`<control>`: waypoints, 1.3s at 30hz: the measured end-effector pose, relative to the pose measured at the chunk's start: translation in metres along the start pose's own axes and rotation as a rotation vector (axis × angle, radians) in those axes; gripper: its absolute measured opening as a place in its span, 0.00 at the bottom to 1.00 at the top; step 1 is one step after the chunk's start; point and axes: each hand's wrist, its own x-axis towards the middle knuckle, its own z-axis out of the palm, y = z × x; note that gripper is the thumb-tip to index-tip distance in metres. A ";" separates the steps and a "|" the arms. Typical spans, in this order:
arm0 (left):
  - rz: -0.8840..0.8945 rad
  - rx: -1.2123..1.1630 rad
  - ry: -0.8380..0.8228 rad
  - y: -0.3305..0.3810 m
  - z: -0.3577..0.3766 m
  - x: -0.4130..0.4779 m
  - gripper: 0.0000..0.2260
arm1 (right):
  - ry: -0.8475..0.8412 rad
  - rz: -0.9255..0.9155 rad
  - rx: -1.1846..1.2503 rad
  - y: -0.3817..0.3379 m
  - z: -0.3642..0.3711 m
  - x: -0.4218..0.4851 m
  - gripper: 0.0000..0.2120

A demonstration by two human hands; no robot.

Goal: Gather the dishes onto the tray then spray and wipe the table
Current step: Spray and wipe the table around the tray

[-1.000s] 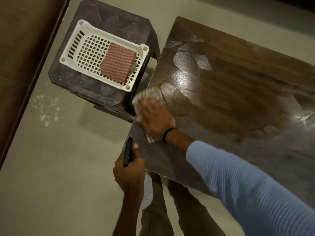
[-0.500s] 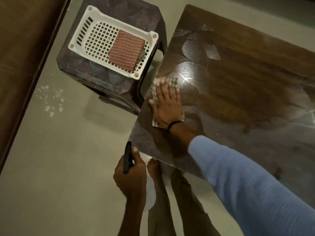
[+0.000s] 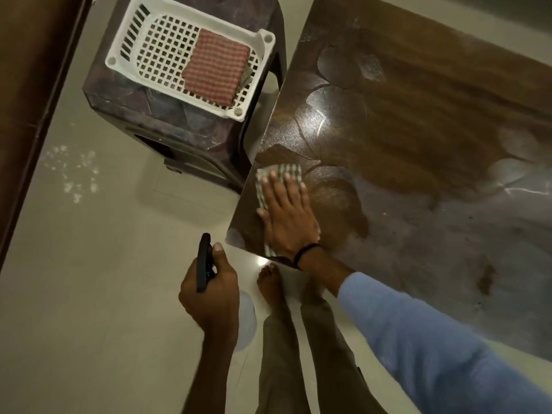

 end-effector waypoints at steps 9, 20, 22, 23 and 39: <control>-0.036 0.043 -0.025 0.001 -0.006 -0.006 0.17 | -0.058 -0.284 -0.041 -0.052 0.043 -0.055 0.30; 0.037 -0.005 -0.188 0.039 0.021 -0.029 0.08 | 0.183 0.586 0.109 0.097 -0.006 -0.057 0.28; 0.044 -0.018 -0.220 0.043 0.029 -0.037 0.07 | 0.224 0.640 0.138 0.088 -0.013 -0.031 0.29; 0.055 -0.017 -0.229 0.045 0.032 -0.040 0.07 | 0.223 0.602 0.149 0.078 -0.012 -0.024 0.30; 0.192 0.004 -0.416 0.080 0.065 -0.094 0.08 | 0.248 0.774 0.137 0.190 -0.033 -0.056 0.33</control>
